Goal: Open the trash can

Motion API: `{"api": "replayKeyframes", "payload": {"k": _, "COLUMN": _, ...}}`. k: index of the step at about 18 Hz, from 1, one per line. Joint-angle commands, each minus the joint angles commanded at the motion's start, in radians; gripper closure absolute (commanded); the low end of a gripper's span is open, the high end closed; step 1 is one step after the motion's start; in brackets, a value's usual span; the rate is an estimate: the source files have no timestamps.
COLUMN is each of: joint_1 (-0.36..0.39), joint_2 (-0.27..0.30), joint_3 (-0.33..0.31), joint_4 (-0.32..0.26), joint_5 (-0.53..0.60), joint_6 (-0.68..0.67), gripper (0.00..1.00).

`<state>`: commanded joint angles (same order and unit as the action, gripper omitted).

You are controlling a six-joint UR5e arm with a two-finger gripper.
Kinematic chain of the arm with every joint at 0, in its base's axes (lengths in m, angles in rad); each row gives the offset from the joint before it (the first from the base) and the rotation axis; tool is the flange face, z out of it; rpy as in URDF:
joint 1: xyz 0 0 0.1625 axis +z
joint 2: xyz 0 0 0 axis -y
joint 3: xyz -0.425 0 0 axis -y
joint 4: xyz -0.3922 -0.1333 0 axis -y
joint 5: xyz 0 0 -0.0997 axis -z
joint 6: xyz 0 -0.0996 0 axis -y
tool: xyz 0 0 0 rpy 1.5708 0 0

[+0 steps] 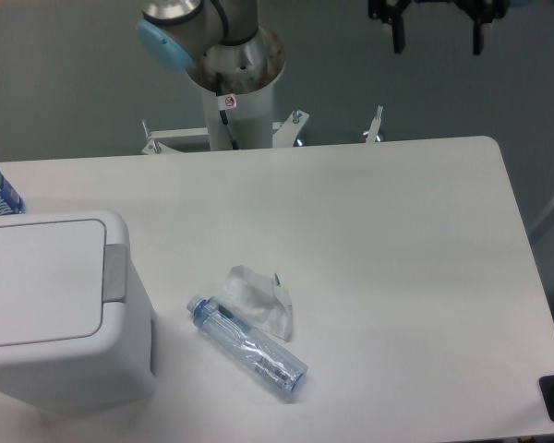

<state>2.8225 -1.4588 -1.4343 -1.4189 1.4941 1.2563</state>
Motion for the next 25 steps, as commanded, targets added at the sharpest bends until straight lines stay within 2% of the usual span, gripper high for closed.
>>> {"api": "replayKeyframes", "payload": {"k": 6, "joint_1": -0.006, "joint_2": -0.006, "joint_3": 0.002, "joint_4": 0.003, "joint_5": 0.003, "joint_6": -0.008, "gripper": 0.0}}
{"api": "replayKeyframes", "payload": {"k": 11, "joint_1": -0.012, "joint_2": -0.015, "joint_3": -0.003, "joint_4": 0.029, "joint_5": 0.002, "joint_6": -0.078, "gripper": 0.0}}
{"api": "replayKeyframes", "payload": {"k": 15, "joint_1": -0.077, "joint_2": -0.041, "joint_3": 0.005, "joint_4": 0.031, "joint_5": 0.0, "joint_6": -0.118, "gripper": 0.0}}
{"api": "replayKeyframes", "payload": {"k": 16, "joint_1": -0.104, "joint_2": -0.055, "joint_3": 0.006, "joint_4": 0.043, "joint_5": 0.0, "joint_6": -0.158, "gripper": 0.0}}
{"api": "replayKeyframes", "payload": {"k": 19, "joint_1": -0.178, "joint_2": -0.098, "joint_3": 0.002, "joint_4": 0.149, "joint_5": 0.002, "joint_6": -0.317, "gripper": 0.0}}
{"api": "replayKeyframes", "payload": {"k": 22, "joint_1": -0.247, "joint_2": -0.135, "joint_3": 0.003, "joint_4": 0.189, "joint_5": -0.006, "joint_6": -0.512, "gripper": 0.0}}
{"api": "replayKeyframes", "payload": {"k": 25, "joint_1": -0.304, "joint_2": -0.167, "joint_3": 0.002, "joint_4": 0.261, "joint_5": -0.087, "joint_6": -0.732, "gripper": 0.0}}
